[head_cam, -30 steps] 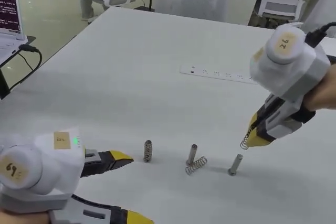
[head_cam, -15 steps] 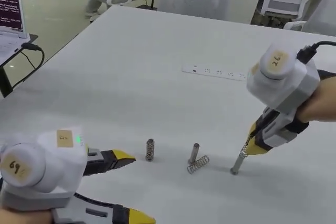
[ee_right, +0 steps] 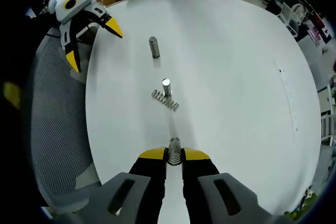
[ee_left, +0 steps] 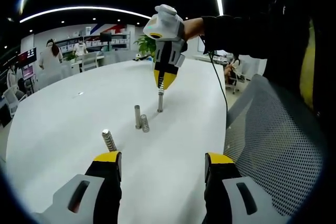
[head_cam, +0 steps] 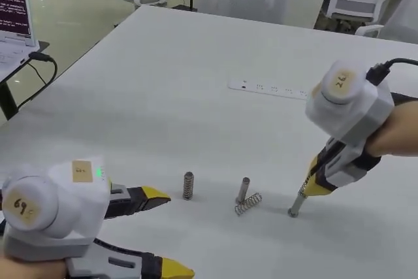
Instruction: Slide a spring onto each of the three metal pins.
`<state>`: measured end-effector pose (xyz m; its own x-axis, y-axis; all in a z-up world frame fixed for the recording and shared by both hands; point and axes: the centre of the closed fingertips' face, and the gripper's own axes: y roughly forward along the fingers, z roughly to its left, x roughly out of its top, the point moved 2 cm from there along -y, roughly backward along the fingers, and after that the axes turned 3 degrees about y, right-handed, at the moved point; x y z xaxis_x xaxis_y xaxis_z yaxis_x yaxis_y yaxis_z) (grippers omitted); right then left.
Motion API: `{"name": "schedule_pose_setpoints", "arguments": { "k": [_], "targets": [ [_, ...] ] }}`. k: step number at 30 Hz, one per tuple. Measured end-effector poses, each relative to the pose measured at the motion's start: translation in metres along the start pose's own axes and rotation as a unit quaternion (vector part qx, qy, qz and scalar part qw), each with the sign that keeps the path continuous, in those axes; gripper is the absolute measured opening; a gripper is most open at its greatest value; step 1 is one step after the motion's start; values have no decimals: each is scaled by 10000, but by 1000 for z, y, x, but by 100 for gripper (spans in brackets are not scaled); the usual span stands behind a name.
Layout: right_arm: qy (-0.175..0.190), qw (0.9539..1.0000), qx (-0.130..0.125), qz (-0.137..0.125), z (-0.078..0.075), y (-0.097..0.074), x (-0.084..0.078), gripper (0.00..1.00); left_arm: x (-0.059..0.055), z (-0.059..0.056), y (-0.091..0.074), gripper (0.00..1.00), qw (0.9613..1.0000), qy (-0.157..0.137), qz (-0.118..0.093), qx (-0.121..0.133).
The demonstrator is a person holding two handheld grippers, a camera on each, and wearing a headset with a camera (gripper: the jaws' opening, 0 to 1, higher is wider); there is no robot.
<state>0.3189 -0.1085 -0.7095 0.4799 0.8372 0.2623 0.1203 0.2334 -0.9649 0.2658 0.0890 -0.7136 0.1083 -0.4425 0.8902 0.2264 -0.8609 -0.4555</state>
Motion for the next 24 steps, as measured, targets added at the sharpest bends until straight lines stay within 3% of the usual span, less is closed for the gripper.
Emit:
{"name": "schedule_pose_setpoints", "arguments": {
  "k": [24],
  "targets": [
    [143,9999,32,71,-5,42,-7,8,-2,1,0,58,10000,5,42,4]
  ]
}}
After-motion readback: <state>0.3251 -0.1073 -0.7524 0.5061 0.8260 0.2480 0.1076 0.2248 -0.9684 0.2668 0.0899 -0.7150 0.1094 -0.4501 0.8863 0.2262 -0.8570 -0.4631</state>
